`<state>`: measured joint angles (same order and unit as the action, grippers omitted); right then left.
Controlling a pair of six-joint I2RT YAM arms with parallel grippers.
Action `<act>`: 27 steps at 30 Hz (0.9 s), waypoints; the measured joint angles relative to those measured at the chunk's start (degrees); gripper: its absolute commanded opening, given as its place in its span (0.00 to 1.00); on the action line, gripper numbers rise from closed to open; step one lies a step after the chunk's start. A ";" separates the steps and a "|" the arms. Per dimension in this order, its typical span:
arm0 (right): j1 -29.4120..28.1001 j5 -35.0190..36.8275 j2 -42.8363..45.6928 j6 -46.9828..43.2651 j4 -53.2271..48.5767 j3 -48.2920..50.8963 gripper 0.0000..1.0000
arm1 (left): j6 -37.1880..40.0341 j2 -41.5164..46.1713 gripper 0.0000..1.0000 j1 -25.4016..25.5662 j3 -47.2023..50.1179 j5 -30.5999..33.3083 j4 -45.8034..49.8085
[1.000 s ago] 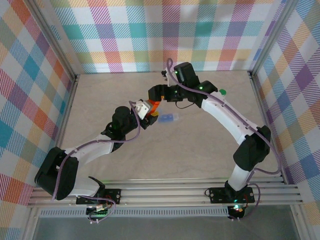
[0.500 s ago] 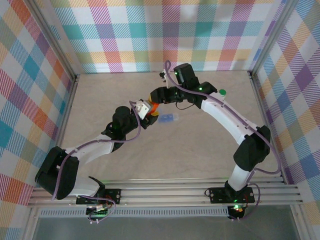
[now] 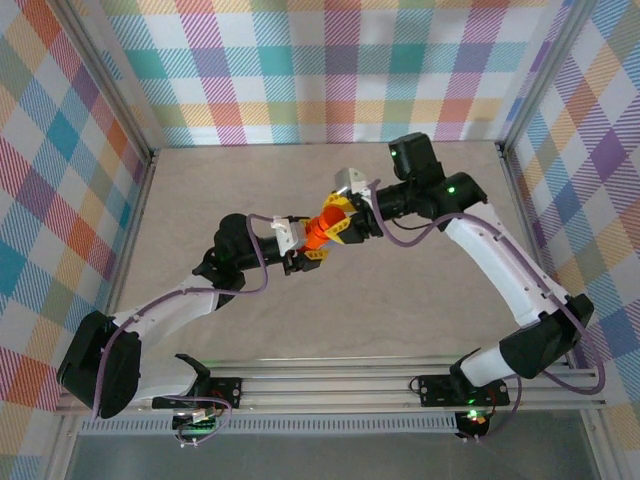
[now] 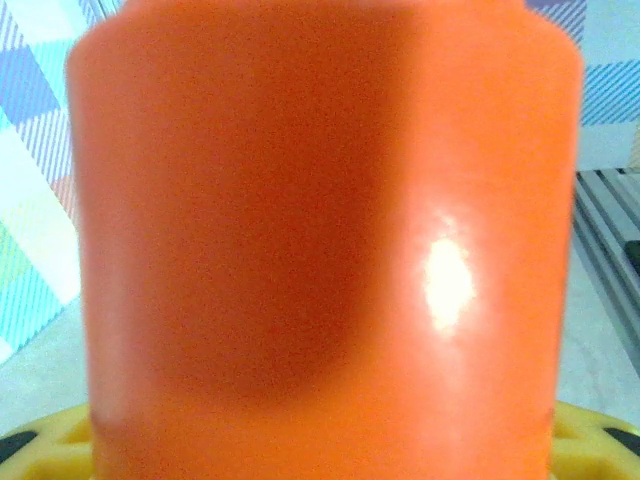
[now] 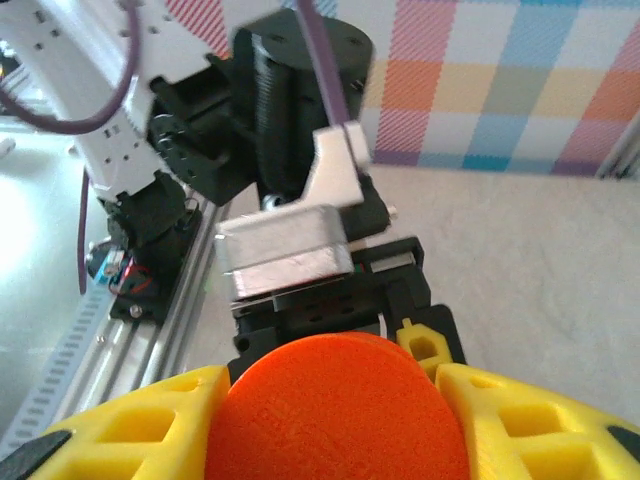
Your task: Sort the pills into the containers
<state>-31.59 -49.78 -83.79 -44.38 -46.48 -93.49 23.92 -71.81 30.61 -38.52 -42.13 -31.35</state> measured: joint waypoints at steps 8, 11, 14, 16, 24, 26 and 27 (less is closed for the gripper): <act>0.44 1.86 0.79 -3.41 0.13 -2.36 0.28 | 1.22 -0.07 0.00 -0.04 -0.35 -0.02 5.84; 0.42 8.85 4.24 4.94 9.79 5.44 0.27 | 0.63 -0.09 0.00 -0.02 -0.33 4.68 5.77; 0.42 18.18 8.59 14.82 20.17 14.53 0.15 | -1.40 -0.48 0.00 0.07 -0.20 10.49 4.79; 0.42 23.65 11.37 20.76 25.81 20.00 0.07 | -2.73 -0.94 0.00 0.13 0.20 14.36 3.98; 0.42 33.53 20.46 37.31 40.35 37.11 0.00 | -5.66 -1.92 0.00 0.13 1.01 24.85 4.31; 0.42 34.97 21.22 39.87 41.70 39.32 0.00 | -5.95 -2.10 0.00 0.13 0.98 26.86 4.50; 0.42 36.33 21.44 41.24 42.51 40.50 0.00 | -5.97 -2.38 0.00 0.13 0.92 27.78 4.96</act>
<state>-31.18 -13.45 -62.35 -3.14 -3.97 -52.99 17.96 -74.19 30.74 -37.60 -14.35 -26.39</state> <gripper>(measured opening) 0.445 0.543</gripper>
